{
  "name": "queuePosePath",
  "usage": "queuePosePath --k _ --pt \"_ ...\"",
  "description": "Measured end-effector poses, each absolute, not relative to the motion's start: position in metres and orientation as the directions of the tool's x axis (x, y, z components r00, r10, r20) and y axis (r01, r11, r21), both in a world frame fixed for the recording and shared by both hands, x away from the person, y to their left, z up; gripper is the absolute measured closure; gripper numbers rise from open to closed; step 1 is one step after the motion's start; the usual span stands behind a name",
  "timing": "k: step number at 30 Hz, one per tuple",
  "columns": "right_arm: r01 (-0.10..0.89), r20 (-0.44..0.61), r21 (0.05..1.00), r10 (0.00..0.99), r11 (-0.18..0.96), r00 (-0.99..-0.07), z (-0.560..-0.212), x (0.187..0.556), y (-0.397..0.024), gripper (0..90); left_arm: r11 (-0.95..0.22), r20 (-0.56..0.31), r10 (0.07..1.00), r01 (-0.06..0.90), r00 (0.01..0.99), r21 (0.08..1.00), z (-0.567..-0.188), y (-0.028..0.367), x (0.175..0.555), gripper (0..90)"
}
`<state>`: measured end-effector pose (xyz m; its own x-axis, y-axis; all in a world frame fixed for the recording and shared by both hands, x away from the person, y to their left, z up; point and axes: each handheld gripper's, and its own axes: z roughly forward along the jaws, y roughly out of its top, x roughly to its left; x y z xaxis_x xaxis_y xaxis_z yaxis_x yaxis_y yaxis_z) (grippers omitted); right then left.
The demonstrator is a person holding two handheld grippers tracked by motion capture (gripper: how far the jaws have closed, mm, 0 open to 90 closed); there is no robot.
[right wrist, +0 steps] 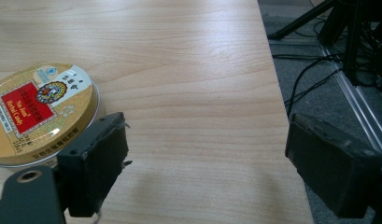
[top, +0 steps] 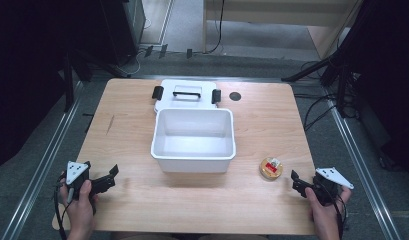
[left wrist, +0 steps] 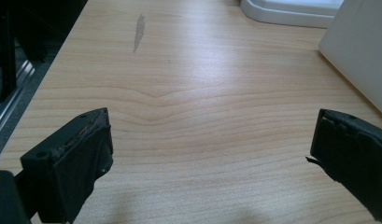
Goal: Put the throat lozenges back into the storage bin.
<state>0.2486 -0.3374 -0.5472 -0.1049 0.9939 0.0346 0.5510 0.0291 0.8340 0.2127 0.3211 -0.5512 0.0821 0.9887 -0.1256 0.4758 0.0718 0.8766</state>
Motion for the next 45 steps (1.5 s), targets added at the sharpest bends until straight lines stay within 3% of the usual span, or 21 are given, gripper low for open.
queuePosePath --k 24,35,45 --pt "0.559 0.038 0.828 0.992 0.036 -0.121 -0.540 0.245 -0.341 13.4 0.083 -0.137 0.987 0.478 0.079 0.875 -0.551 0.322 0.213 0.0" --pt "0.524 0.041 0.851 0.989 0.039 -0.140 -0.509 0.240 -0.336 13.3 0.089 -0.130 0.990 0.478 0.053 0.874 -0.551 0.322 0.213 0.0" --pt "0.558 -0.012 0.818 0.974 0.140 -0.226 -0.484 0.244 -0.321 13.5 0.083 -0.119 0.992 0.480 0.046 0.874 -0.551 0.320 0.213 0.0"
